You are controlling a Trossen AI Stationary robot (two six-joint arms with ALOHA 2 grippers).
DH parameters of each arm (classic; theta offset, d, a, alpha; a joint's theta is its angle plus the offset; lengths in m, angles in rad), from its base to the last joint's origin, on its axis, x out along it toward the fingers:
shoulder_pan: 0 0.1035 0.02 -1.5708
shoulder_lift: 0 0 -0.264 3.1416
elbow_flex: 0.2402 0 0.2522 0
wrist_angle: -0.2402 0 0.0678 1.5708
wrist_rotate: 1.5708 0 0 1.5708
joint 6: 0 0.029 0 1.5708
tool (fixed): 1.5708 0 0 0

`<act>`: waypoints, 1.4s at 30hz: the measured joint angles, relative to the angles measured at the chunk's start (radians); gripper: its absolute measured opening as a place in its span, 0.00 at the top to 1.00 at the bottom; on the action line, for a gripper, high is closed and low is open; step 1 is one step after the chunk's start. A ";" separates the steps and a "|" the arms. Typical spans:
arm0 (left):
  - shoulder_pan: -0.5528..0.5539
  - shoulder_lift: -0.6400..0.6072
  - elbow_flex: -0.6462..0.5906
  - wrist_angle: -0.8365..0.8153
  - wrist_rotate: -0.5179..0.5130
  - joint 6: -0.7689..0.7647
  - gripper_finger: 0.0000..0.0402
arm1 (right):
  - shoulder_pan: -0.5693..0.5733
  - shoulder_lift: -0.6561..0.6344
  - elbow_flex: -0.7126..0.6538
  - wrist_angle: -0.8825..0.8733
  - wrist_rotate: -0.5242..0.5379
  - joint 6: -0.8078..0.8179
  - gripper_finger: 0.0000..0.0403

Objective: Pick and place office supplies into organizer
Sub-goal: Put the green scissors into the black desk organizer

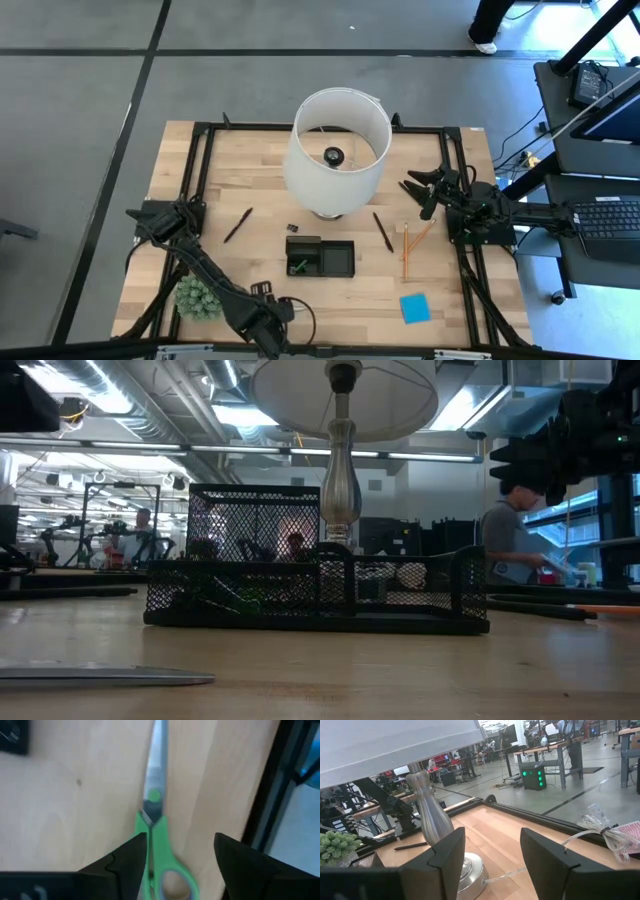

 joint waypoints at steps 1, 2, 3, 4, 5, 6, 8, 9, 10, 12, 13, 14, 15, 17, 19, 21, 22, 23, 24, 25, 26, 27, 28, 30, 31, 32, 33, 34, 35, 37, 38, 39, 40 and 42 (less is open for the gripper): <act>0.000 0.000 0.000 0.001 -0.017 0.000 0.43 | 0.000 0.000 0.000 0.000 0.000 0.000 0.52; 0.000 0.000 0.000 0.001 -0.033 0.001 0.42 | 0.000 0.000 0.000 0.000 0.000 -0.001 0.52; 0.000 0.000 0.000 -0.001 -0.039 0.001 0.41 | 0.000 0.000 0.000 0.000 0.000 -0.001 0.52; 0.000 0.000 0.000 0.000 -0.035 0.001 0.41 | 0.000 0.000 0.000 0.000 0.000 -0.001 0.52; 0.000 0.000 0.000 -0.001 -0.018 0.000 0.41 | 0.000 0.000 0.000 0.000 0.000 -0.001 0.52; 0.001 0.001 0.000 -0.001 0.008 0.001 0.41 | 0.000 0.000 0.000 0.000 0.000 -0.002 0.52; 0.001 0.012 0.000 -0.003 0.061 -0.010 0.41 | 0.000 0.000 0.000 0.000 0.000 -0.003 0.52; 0.002 0.021 0.000 -0.008 0.084 -0.014 0.41 | 0.000 0.000 0.000 0.000 0.000 -0.003 0.52; 0.001 0.034 0.000 -0.011 0.091 -0.016 0.41 | 0.000 0.000 0.000 0.000 0.000 -0.004 0.52; 0.001 0.055 0.000 -0.016 0.094 -0.018 0.42 | 0.000 0.000 0.000 0.000 0.000 -0.006 0.52; 0.003 0.060 0.000 -0.024 0.092 -0.023 0.42 | 0.000 0.000 0.000 0.000 0.000 -0.006 0.52; 0.006 0.064 0.000 -0.029 0.094 -0.034 0.43 | 0.000 0.000 0.000 0.000 0.000 -0.006 0.52; 0.008 0.067 0.000 -0.034 0.093 -0.051 0.43 | 0.000 0.000 0.000 0.000 0.000 -0.006 0.52; 0.012 0.070 0.000 -0.045 0.093 -0.079 0.43 | 0.000 0.000 0.000 0.000 0.000 -0.006 0.52; 0.014 0.069 0.000 -0.047 0.084 -0.085 0.43 | 0.000 0.000 0.000 0.000 0.000 -0.005 0.52; 0.014 0.066 -0.001 -0.047 0.076 -0.074 0.43 | 0.000 0.000 0.000 0.000 0.000 -0.005 0.52; 0.014 0.064 -0.001 -0.048 0.073 -0.065 0.43 | 0.000 0.000 0.000 0.000 0.000 -0.005 0.52; 0.014 0.061 -0.001 -0.050 0.071 -0.057 0.43 | 0.000 0.000 0.000 0.000 0.000 -0.005 0.52; 0.014 0.058 -0.001 -0.052 0.071 -0.051 0.43 | 0.000 0.000 0.000 0.000 0.000 -0.005 0.52; 0.014 0.056 0.001 -0.057 0.071 -0.046 0.43 | 0.000 0.000 0.000 0.000 0.000 -0.004 0.52; 0.014 0.054 0.001 -0.065 0.071 -0.044 0.43 | 0.000 0.000 0.000 0.000 0.000 -0.004 0.52; 0.014 0.049 0.001 -0.073 0.071 -0.044 0.43 | 0.000 0.000 0.000 0.000 0.000 -0.004 0.52; 0.014 0.045 0.002 -0.078 0.063 -0.044 0.43 | 0.000 0.000 0.000 0.000 0.000 -0.005 0.52; 0.014 0.038 0.003 -0.099 0.037 -0.048 0.43 | 0.000 0.000 0.000 0.000 0.000 -0.005 0.52; 0.014 0.038 0.003 -0.111 0.028 -0.049 0.43 | 0.000 0.000 0.000 0.000 0.000 -0.005 0.52; 0.014 0.038 0.003 -0.124 0.025 -0.045 0.43 | 0.000 0.000 0.000 0.000 0.000 -0.005 0.52; 0.014 0.038 0.003 -0.132 0.024 -0.036 0.43 | 0.000 0.000 0.000 0.000 0.000 -0.005 0.52; 0.014 0.038 0.003 -0.136 0.022 -0.029 0.43 | 0.000 0.000 0.000 0.000 0.000 -0.005 0.52; 0.014 0.038 0.001 -0.133 0.021 -0.025 0.43 | 0.000 0.000 0.000 0.000 0.000 -0.005 0.52; 0.014 0.038 -0.001 -0.138 0.013 -0.012 0.43 | 0.000 0.000 0.000 0.000 0.000 -0.006 0.52; 0.014 0.038 -0.001 -0.140 0.002 -0.001 0.43 | 0.000 0.000 0.000 0.000 0.000 -0.006 0.52; 0.014 0.038 -0.001 -0.137 -0.011 0.009 0.43 | 0.000 0.000 0.000 0.000 0.000 -0.006 0.52; 0.014 0.039 -0.001 -0.136 -0.021 0.022 0.43 | 0.000 0.000 0.000 0.000 0.000 -0.006 0.52; 0.014 0.042 -0.001 -0.138 -0.031 0.042 0.43 | 0.000 0.000 0.000 0.000 0.000 -0.006 0.52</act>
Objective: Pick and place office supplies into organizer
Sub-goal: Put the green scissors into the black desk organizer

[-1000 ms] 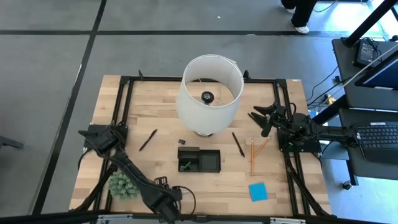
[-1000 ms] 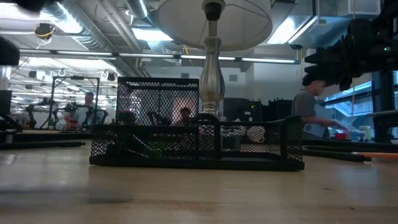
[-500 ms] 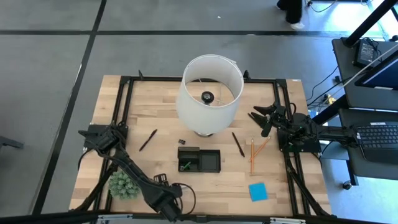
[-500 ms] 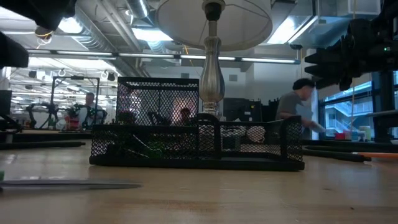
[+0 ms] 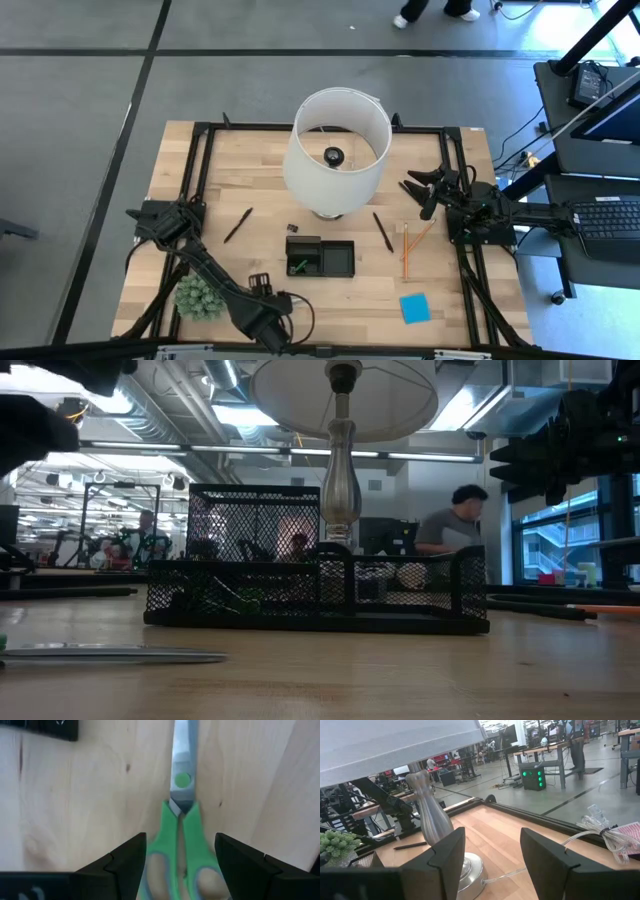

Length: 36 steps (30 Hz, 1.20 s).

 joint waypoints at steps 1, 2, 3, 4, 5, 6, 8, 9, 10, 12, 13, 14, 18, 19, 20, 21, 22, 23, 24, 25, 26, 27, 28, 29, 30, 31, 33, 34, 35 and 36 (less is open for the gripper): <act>0.001 0.000 0.000 0.001 0.000 0.008 0.43 | 0.000 0.000 0.000 0.000 0.000 0.000 0.52; 0.003 0.000 -0.004 0.008 0.005 0.012 0.43 | 0.000 0.000 0.000 0.000 0.000 0.000 0.52; 0.005 0.000 -0.007 0.011 0.016 0.012 0.43 | 0.000 0.000 0.000 0.000 0.000 0.000 0.52; 0.006 0.000 -0.014 0.013 0.033 0.012 0.43 | 0.000 0.000 0.000 0.000 0.000 0.000 0.52; 0.006 0.000 -0.024 0.018 0.053 0.012 0.43 | 0.000 0.000 0.000 0.000 0.000 0.000 0.52; 0.006 0.000 -0.034 0.031 0.069 0.013 0.43 | 0.000 0.000 0.000 0.000 0.000 0.000 0.52; 0.008 -0.004 -0.063 0.085 0.102 0.011 0.43 | 0.000 0.000 0.000 0.000 0.000 0.000 0.52; 0.008 -0.004 -0.074 0.102 0.109 0.010 0.43 | 0.000 0.000 0.000 0.000 0.000 0.000 0.52; 0.008 -0.008 -0.085 0.116 0.111 0.004 0.43 | 0.000 0.000 0.000 0.000 0.000 0.000 0.52; 0.010 -0.008 -0.098 0.133 0.121 0.008 0.43 | 0.000 0.000 0.000 0.000 0.000 0.000 0.52; 0.013 -0.008 -0.101 0.137 0.125 0.011 0.43 | 0.000 0.000 0.000 0.000 0.000 0.000 0.52; 0.014 -0.008 -0.101 0.137 0.129 0.018 0.43 | 0.000 0.000 0.000 0.000 0.000 0.000 0.52; 0.014 -0.006 -0.103 0.137 0.132 0.048 0.45 | 0.000 0.000 0.000 0.000 0.000 0.001 0.52; 0.015 -0.005 -0.103 0.136 0.132 0.050 0.46 | 0.000 0.000 0.000 0.000 0.000 0.000 0.52; 0.016 -0.005 -0.103 0.137 0.133 0.052 0.47 | 0.000 0.000 0.000 0.000 0.000 0.000 0.52; 0.019 -0.005 -0.103 0.137 0.134 0.051 0.49 | 0.000 0.000 0.000 0.000 0.000 0.000 0.52; 0.020 -0.004 -0.103 0.138 0.138 0.051 0.51 | 0.000 0.000 0.000 0.000 0.000 0.000 0.52; 0.021 -0.004 -0.103 0.138 0.139 0.051 0.53 | 0.000 0.000 0.000 0.000 0.000 0.000 0.52; 0.023 -0.004 -0.103 0.138 0.139 0.051 0.55 | 0.000 0.000 0.000 0.000 0.000 0.000 0.52; 0.026 -0.003 -0.103 0.138 0.139 0.051 0.57 | 0.000 0.000 0.000 0.000 0.000 0.000 0.52; 0.026 -0.003 -0.103 0.138 0.138 0.051 0.59 | 0.000 0.000 0.000 0.000 0.000 0.000 0.52; 0.026 -0.003 -0.103 0.139 0.137 0.051 0.61 | 0.000 0.000 0.000 0.000 0.000 0.000 0.52; 0.026 -0.003 -0.103 0.139 0.136 0.051 0.63 | 0.000 0.000 0.000 0.000 0.000 0.000 0.52; 0.027 -0.003 -0.103 0.140 0.135 0.051 0.65 | 0.000 0.000 0.000 0.000 0.000 0.000 0.52; 0.027 -0.003 -0.103 0.140 0.134 0.051 0.67 | 0.000 0.000 0.000 0.000 0.000 -0.002 0.52; 0.027 -0.003 -0.104 0.140 0.132 0.051 0.68 | 0.000 0.000 0.000 0.000 0.000 -0.007 0.52; 0.027 -0.003 -0.104 0.141 0.122 0.051 0.70 | 0.000 0.000 0.000 0.000 0.000 -0.020 0.52; 0.026 -0.003 -0.104 0.141 0.117 0.051 0.70 | 0.000 0.000 0.000 0.000 0.000 -0.022 0.52; 0.026 -0.003 -0.104 0.141 0.114 0.051 0.71 | 0.000 0.000 0.000 0.000 0.000 -0.022 0.52; 0.026 -0.003 -0.104 0.142 0.112 0.051 0.71 | 0.000 0.000 0.000 0.000 0.000 -0.022 0.52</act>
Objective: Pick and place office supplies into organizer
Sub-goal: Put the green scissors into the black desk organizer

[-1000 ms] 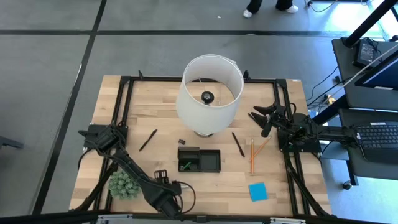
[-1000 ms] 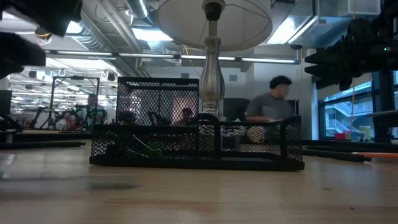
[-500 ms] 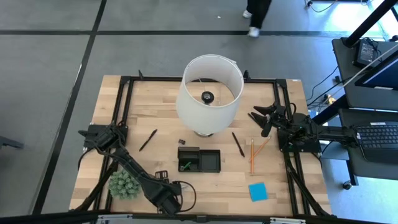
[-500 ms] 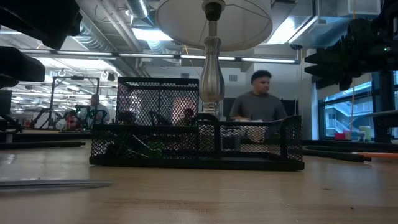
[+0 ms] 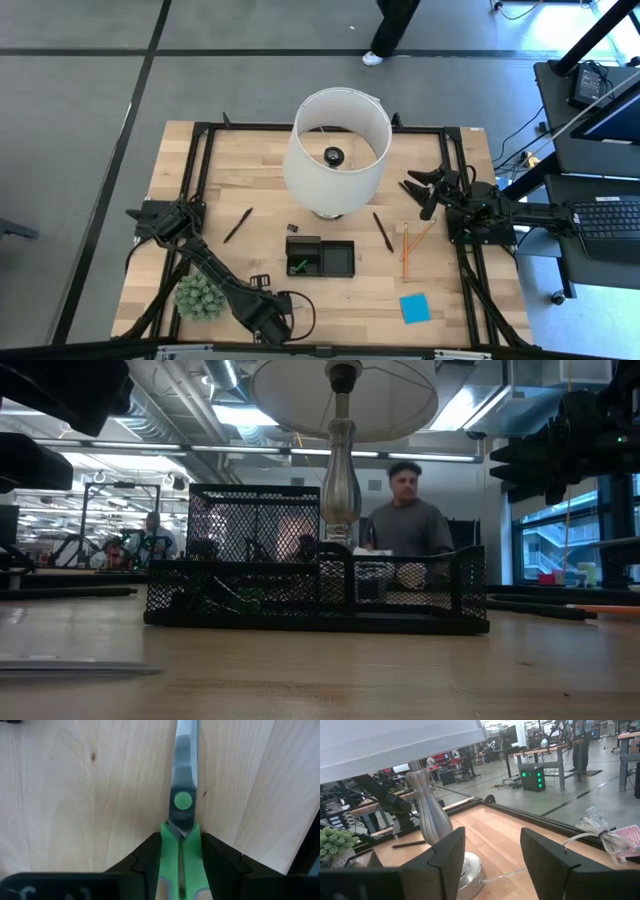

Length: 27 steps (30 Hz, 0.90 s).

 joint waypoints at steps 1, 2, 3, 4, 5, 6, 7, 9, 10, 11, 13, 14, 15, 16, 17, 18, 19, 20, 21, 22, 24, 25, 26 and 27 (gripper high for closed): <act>0.000 0.000 0.000 0.000 -0.002 0.000 0.70 | 0.000 0.000 0.000 0.000 0.000 -0.001 0.52; 0.000 0.000 0.000 0.001 -0.003 0.000 0.70 | 0.000 0.000 0.000 0.000 0.000 -0.001 0.52; 0.000 0.000 0.000 0.001 -0.004 0.000 0.69 | 0.000 0.000 0.000 0.000 0.000 -0.001 0.52; 0.000 0.000 0.000 0.001 -0.005 0.000 0.69 | 0.000 0.000 0.000 0.000 0.000 -0.001 0.52; 0.000 0.000 0.000 0.001 -0.007 0.000 0.69 | 0.000 0.000 0.000 0.000 0.000 -0.001 0.52; 0.000 -0.002 -0.001 0.001 -0.007 0.000 0.69 | 0.000 0.000 0.000 0.000 0.000 -0.001 0.52; 0.000 -0.004 -0.001 0.001 -0.007 -0.001 0.69 | 0.000 0.000 0.000 0.000 0.000 -0.001 0.52; 0.000 -0.009 -0.001 0.001 -0.007 -0.001 0.70 | 0.000 0.000 0.000 0.000 0.000 -0.001 0.52; 0.000 -0.012 -0.001 0.002 -0.008 -0.001 0.70 | 0.000 0.000 0.000 0.000 0.000 -0.001 0.52; 0.000 -0.016 -0.001 0.003 -0.009 -0.001 0.70 | 0.000 0.000 0.000 0.000 0.000 -0.001 0.52; 0.000 -0.022 -0.002 0.005 -0.016 -0.001 0.70 | 0.000 0.000 0.000 0.000 0.000 -0.001 0.52; 0.000 -0.026 -0.004 0.005 -0.027 -0.001 0.70 | 0.000 0.000 0.000 0.000 0.000 -0.001 0.52; 0.000 -0.029 -0.004 0.005 -0.038 -0.001 0.70 | 0.000 0.000 0.000 0.000 0.000 -0.001 0.52; 0.000 -0.034 -0.006 0.004 -0.056 -0.001 0.70 | 0.000 0.000 0.000 0.000 0.000 -0.001 0.52; 0.000 -0.039 -0.008 0.001 -0.080 -0.001 0.70 | 0.000 0.000 0.000 0.000 0.000 -0.001 0.52; 0.001 -0.043 -0.008 -0.001 -0.098 -0.001 0.70 | 0.000 0.000 0.000 0.000 0.000 -0.001 0.52; 0.002 -0.050 -0.008 0.000 -0.112 -0.001 0.71 | 0.000 0.000 0.000 0.000 0.000 -0.001 0.52; 0.002 -0.057 -0.008 -0.001 -0.129 -0.001 0.71 | 0.000 0.000 0.000 0.000 0.000 -0.001 0.52; 0.002 -0.063 -0.006 0.001 -0.135 -0.001 0.71 | 0.000 0.000 0.000 0.000 0.000 -0.001 0.52; 0.002 -0.067 -0.006 0.004 -0.138 -0.001 0.71 | 0.000 0.000 0.000 0.000 0.000 -0.001 0.52; 0.001 -0.069 -0.006 0.003 -0.140 -0.001 0.70 | 0.000 0.000 0.000 0.000 0.000 -0.001 0.52; 0.000 -0.069 -0.006 0.004 -0.139 -0.001 0.70 | 0.000 0.000 0.000 0.000 0.000 -0.001 0.52; 0.000 -0.070 -0.006 0.006 -0.139 -0.001 0.70 | 0.000 0.000 0.000 0.000 0.000 -0.001 0.52; 0.001 -0.071 -0.005 0.006 -0.139 -0.001 0.70 | 0.000 0.000 0.000 0.000 0.000 -0.001 0.52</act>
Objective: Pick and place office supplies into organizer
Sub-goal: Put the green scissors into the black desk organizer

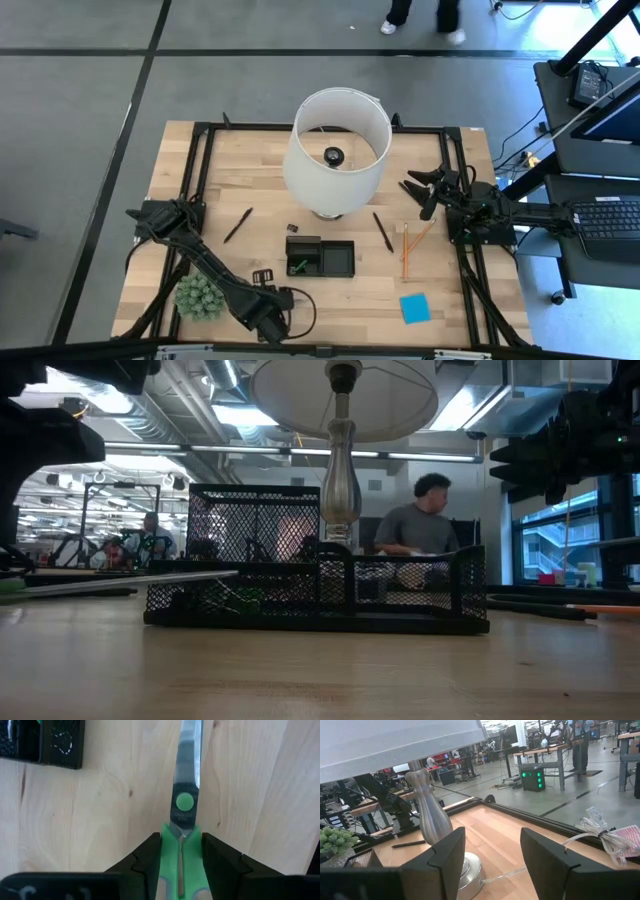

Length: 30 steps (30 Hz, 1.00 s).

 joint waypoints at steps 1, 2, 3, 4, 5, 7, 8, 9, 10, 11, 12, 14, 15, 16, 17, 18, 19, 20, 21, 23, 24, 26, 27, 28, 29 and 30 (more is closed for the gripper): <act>0.000 0.000 0.003 -0.001 0.000 0.001 0.71 | 0.000 0.000 0.000 0.000 0.000 0.000 0.52; 0.000 0.000 0.007 0.000 0.000 0.004 0.71 | 0.000 0.000 0.000 0.000 0.000 0.000 0.52; 0.000 0.000 0.013 0.000 -0.001 0.007 0.71 | 0.000 0.000 0.000 0.000 0.000 0.000 0.52; 0.000 0.000 0.019 -0.001 -0.008 0.007 0.71 | 0.000 0.000 0.000 0.000 0.000 0.000 0.52; 0.000 0.000 0.028 -0.006 -0.022 0.007 0.71 | 0.000 0.000 0.000 0.000 0.000 0.000 0.52; 0.000 -0.001 0.050 -0.008 -0.054 0.007 0.70 | 0.000 0.000 0.000 0.000 0.000 0.000 0.52; 0.000 -0.002 0.061 -0.008 -0.071 0.008 0.70 | 0.000 0.000 0.000 0.000 0.000 0.001 0.52; 0.000 -0.002 0.072 -0.009 -0.090 0.008 0.70 | 0.000 0.000 0.000 0.000 0.000 0.004 0.52; 0.000 -0.002 0.083 -0.011 -0.108 0.008 0.70 | 0.000 0.000 0.000 0.000 0.000 0.010 0.52; 0.000 -0.002 0.092 -0.015 -0.125 0.008 0.70 | 0.000 0.000 0.000 0.000 0.000 0.029 0.52; 0.000 -0.002 0.102 -0.024 -0.138 0.008 0.71 | 0.000 0.000 0.000 0.000 0.000 0.051 0.52; 0.000 -0.003 0.126 -0.045 -0.163 0.009 0.71 | 0.000 0.000 0.000 0.000 -0.001 0.122 0.52; 0.000 -0.003 0.138 -0.056 -0.174 0.012 0.71 | 0.000 0.000 0.000 0.000 -0.002 0.164 0.52; 0.000 -0.004 0.150 -0.068 -0.187 0.018 0.71 | 0.000 0.000 0.000 0.000 -0.006 0.202 0.52; -0.001 -0.004 0.161 -0.076 -0.200 0.029 0.71 | 0.000 0.000 0.000 0.000 -0.031 0.219 0.52; 0.000 -0.004 0.173 -0.083 -0.214 0.041 0.70 | 0.000 0.000 0.000 0.000 -0.080 0.216 0.52; 0.000 -0.004 0.186 -0.091 -0.230 0.053 0.70 | 0.002 0.000 0.000 0.000 -0.149 0.197 0.52; 0.001 -0.004 0.199 -0.099 -0.246 0.065 0.70 | 0.007 0.000 0.000 0.003 -0.219 0.180 0.52; 0.002 -0.004 0.210 -0.106 -0.262 0.074 0.71 | 0.014 0.000 0.000 0.009 -0.276 0.165 0.52; 0.008 -0.005 0.225 -0.121 -0.285 0.088 0.71 | 0.036 0.000 0.001 0.019 -0.334 0.163 0.52; 0.013 -0.005 0.230 -0.124 -0.295 0.099 0.71 | 0.048 0.001 0.006 0.018 -0.339 0.166 0.52; 0.022 -0.005 0.238 -0.124 -0.307 0.135 0.71 | 0.072 0.017 0.025 0.017 -0.339 0.190 0.52; 0.026 -0.005 0.239 -0.123 -0.308 0.158 0.71 | 0.084 0.030 0.041 0.016 -0.340 0.204 0.52; 0.031 -0.005 0.239 -0.125 -0.308 0.178 0.70 | 0.097 0.049 0.061 0.016 -0.340 0.214 0.52; 0.036 -0.005 0.239 -0.126 -0.308 0.196 0.70 | 0.111 0.072 0.083 0.015 -0.342 0.218 0.52; 0.041 -0.005 0.239 -0.127 -0.308 0.214 0.70 | 0.126 0.101 0.108 0.014 -0.342 0.222 0.52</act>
